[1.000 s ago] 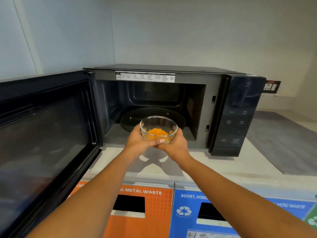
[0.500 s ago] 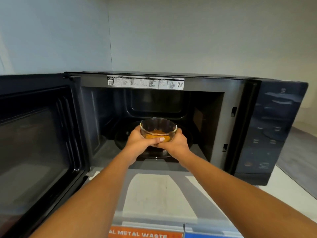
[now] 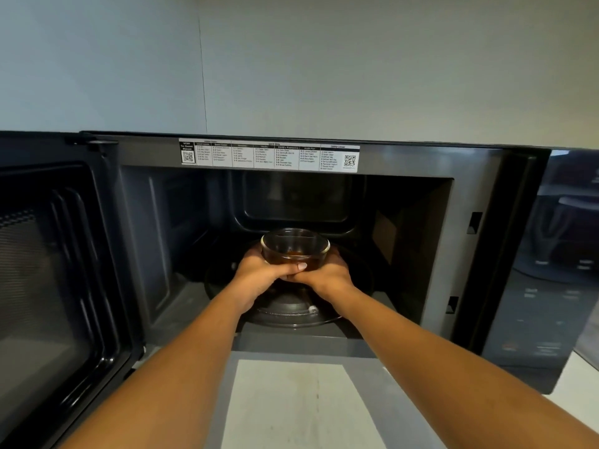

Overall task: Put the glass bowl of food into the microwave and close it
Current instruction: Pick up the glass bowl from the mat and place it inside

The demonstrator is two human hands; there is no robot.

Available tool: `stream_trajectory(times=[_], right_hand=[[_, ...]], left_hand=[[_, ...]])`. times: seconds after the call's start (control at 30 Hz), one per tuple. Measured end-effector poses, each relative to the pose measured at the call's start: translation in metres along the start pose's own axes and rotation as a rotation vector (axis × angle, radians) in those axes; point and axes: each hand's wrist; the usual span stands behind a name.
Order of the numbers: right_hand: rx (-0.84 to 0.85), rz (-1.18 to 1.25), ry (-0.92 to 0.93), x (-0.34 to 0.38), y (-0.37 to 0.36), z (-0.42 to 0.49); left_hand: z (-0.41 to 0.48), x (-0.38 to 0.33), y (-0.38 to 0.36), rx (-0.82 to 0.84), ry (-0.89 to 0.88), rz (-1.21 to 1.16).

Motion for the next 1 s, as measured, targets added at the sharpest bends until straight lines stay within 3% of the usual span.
stream_trajectory(times=[0.4, 1.0], right_hand=[[0.043, 0.003, -0.004, -0.004, -0.002, 0.011], [0.046, -0.188, 0.001, 0.002, -0.006, 0.007]], left_hand=[[0.013, 0.009, -0.001, -0.014, 0.061, 0.017], [-0.002, 0.0, 0.007, 0.03, 0.098, 0.131]])
Point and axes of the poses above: each hand's wrist, its own z-axis towards the middle knuckle, its own y-axis out of the back of the hand, x = y × z, and after that the axes turned 4 degrees about -x, right-handed
